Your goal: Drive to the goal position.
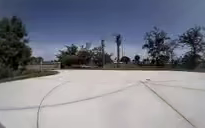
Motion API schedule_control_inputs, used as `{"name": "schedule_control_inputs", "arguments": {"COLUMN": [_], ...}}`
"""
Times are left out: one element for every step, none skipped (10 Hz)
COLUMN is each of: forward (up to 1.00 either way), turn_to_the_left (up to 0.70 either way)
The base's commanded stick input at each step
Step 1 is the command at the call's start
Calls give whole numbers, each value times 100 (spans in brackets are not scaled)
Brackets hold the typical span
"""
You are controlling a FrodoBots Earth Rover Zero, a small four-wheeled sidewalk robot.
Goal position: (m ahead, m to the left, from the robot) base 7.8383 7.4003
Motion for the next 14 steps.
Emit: {"name": "schedule_control_inputs", "arguments": {"forward": [85, 85, 85, 85, 85, 85, 85, 85, 85, 85, 85, 85, 85, 85], "turn_to_the_left": [0, 0, 0, 0, 0, 0, 0, 0, 0, 0, 0, 0, 0, 0]}}
